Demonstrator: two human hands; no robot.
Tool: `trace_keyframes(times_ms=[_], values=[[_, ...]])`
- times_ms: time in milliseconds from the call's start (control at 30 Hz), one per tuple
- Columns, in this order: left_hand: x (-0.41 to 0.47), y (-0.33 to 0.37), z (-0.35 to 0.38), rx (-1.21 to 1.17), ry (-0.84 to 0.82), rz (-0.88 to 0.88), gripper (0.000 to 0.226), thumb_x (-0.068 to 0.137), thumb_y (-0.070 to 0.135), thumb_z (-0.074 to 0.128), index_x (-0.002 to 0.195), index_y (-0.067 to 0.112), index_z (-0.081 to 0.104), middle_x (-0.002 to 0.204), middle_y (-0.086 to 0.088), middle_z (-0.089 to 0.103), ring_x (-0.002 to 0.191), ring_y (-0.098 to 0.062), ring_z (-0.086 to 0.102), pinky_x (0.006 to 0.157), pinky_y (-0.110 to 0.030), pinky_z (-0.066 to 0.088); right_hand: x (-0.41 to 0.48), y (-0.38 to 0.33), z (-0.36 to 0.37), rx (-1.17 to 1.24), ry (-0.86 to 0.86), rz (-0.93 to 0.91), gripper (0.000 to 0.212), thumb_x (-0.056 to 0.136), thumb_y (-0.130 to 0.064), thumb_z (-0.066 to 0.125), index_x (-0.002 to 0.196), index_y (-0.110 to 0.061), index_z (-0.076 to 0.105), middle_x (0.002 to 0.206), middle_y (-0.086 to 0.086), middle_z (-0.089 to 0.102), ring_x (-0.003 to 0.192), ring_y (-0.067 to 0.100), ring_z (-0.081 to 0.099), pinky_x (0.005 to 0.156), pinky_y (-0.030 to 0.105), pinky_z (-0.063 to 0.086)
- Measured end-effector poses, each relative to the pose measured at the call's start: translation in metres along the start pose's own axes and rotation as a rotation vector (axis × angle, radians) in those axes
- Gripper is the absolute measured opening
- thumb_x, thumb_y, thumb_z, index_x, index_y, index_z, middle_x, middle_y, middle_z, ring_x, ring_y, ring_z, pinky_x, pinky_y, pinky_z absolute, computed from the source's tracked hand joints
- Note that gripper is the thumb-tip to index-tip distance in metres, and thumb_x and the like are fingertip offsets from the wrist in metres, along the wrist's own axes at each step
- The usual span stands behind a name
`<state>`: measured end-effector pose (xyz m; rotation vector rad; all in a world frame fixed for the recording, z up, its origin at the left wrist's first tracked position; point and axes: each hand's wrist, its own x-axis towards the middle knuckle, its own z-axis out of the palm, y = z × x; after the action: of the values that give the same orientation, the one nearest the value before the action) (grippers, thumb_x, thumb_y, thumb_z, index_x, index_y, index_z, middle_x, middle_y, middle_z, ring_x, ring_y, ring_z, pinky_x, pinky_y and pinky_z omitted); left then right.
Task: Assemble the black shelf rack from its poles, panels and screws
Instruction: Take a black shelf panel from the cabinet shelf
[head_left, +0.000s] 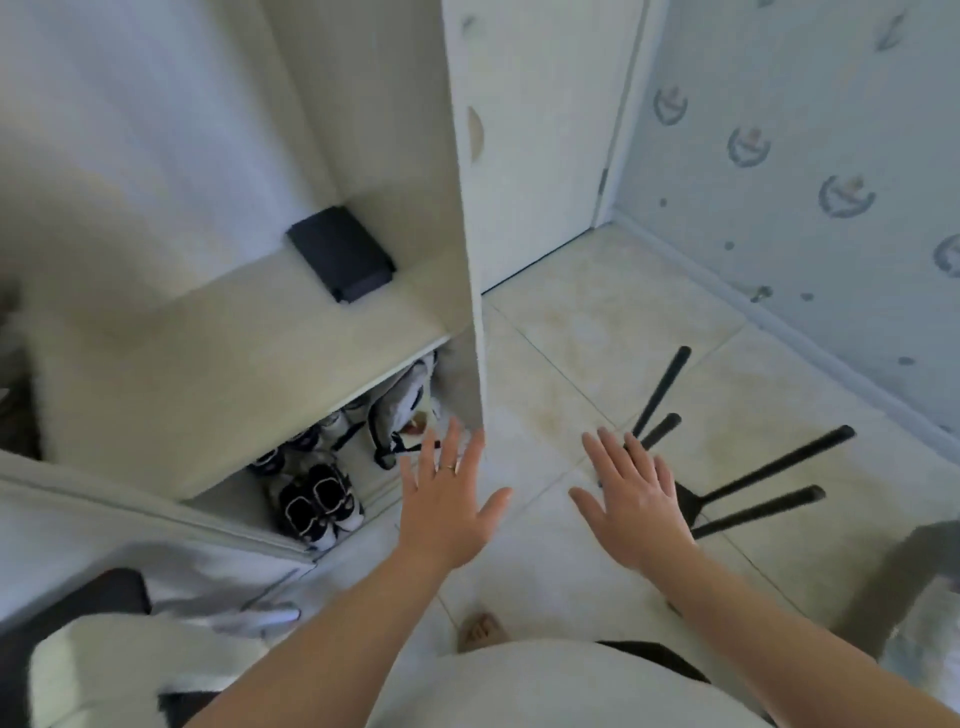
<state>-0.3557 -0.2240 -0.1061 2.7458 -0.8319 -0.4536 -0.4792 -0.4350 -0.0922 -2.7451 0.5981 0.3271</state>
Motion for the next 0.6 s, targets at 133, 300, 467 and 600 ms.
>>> trace_keyframes(times_ms=[133, 300, 467, 600], values=[[0.0, -0.064, -0.028, 0.006, 0.067, -0.146, 0.08, 0.092, 0.074, 0.02, 0.159, 0.037, -0.004, 0.167, 0.007, -0.019, 0.151, -0.021, -0.025, 0.12, -0.052, -0.013, 0.044, -0.074, -0.005, -0.067, -0.038, -0.162, 0.072, 0.102, -0.063, 0.018, 0.161, -0.033, -0.012, 0.17, -0.008, -0.013, 0.156, 0.025, -0.014, 0.124, 0.049, -0.008], [0.009, -0.121, -0.046, -0.067, 0.125, -0.349, 0.081, 0.092, 0.077, 0.017, 0.159, 0.037, -0.006, 0.167, 0.006, -0.017, 0.152, -0.022, -0.021, 0.121, -0.052, -0.009, 0.095, -0.15, -0.016, -0.074, -0.072, -0.319, 0.072, 0.103, -0.061, 0.02, 0.162, -0.031, -0.007, 0.17, -0.008, -0.01, 0.157, 0.022, -0.011, 0.126, 0.047, -0.003], [0.036, -0.154, -0.063, -0.187, 0.148, -0.514, 0.082, 0.093, 0.077, 0.021, 0.159, 0.036, -0.005, 0.168, 0.004, -0.015, 0.153, -0.025, -0.017, 0.122, -0.053, -0.005, 0.15, -0.202, -0.026, -0.071, -0.057, -0.442, 0.07, 0.104, -0.058, 0.026, 0.162, -0.03, -0.002, 0.17, -0.009, -0.006, 0.157, 0.02, -0.004, 0.124, 0.041, 0.004], [0.073, -0.182, -0.081, -0.186, 0.153, -0.591, 0.082, 0.094, 0.076, 0.02, 0.159, 0.035, -0.006, 0.168, 0.003, -0.012, 0.154, -0.025, -0.014, 0.123, -0.053, -0.002, 0.216, -0.239, -0.029, -0.012, -0.074, -0.511, 0.069, 0.104, -0.058, 0.029, 0.163, -0.032, 0.003, 0.17, -0.011, -0.004, 0.157, 0.019, -0.005, 0.124, 0.043, 0.009]])
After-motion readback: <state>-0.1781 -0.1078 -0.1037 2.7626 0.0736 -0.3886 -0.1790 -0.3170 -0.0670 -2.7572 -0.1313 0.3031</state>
